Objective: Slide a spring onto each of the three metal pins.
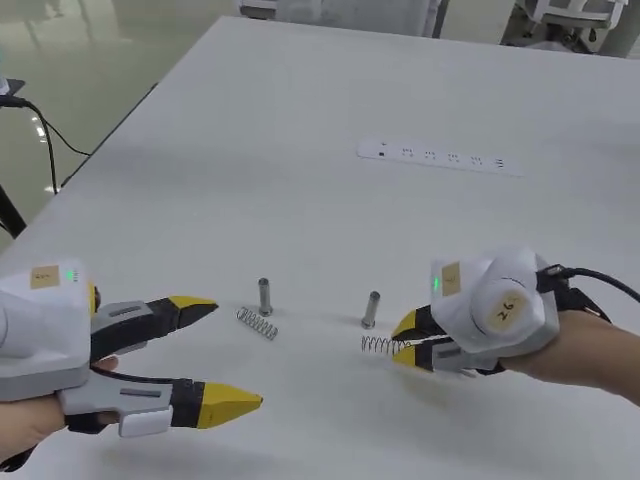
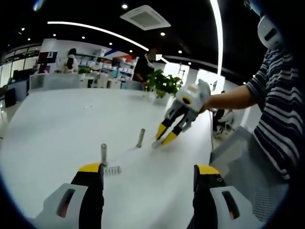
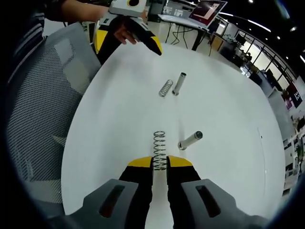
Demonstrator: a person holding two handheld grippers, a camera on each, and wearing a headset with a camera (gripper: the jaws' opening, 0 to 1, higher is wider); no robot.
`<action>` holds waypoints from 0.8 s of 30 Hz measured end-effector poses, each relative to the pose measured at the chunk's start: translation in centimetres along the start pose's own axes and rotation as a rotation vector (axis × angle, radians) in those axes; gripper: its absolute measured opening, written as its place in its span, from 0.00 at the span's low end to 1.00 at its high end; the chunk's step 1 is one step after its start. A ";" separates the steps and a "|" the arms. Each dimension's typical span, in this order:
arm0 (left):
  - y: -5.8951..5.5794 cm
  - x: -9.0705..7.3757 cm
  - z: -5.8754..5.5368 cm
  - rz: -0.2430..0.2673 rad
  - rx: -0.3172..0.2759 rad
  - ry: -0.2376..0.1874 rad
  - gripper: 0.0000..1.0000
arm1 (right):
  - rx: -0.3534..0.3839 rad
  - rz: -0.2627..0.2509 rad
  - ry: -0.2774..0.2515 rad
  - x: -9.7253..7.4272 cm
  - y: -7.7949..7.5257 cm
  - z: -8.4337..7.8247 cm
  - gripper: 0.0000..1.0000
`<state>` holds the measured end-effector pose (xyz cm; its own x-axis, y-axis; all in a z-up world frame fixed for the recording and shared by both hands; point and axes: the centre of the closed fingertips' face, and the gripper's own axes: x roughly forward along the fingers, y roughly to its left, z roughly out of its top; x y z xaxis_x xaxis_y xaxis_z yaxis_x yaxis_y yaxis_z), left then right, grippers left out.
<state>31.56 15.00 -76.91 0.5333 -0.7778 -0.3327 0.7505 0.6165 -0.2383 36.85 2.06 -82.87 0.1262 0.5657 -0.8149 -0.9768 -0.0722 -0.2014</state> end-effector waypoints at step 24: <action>-2.8 4.7 0.8 -0.167 0.076 0.058 0.62 | -0.025 -0.002 -0.051 -1.8 1.6 2.6 0.08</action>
<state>32.28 9.56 -77.07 0.3770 -0.8589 -0.3467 0.8553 0.4664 -0.2255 34.62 3.06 -80.31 0.1187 0.6074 -0.7855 -0.9718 -0.0912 -0.2174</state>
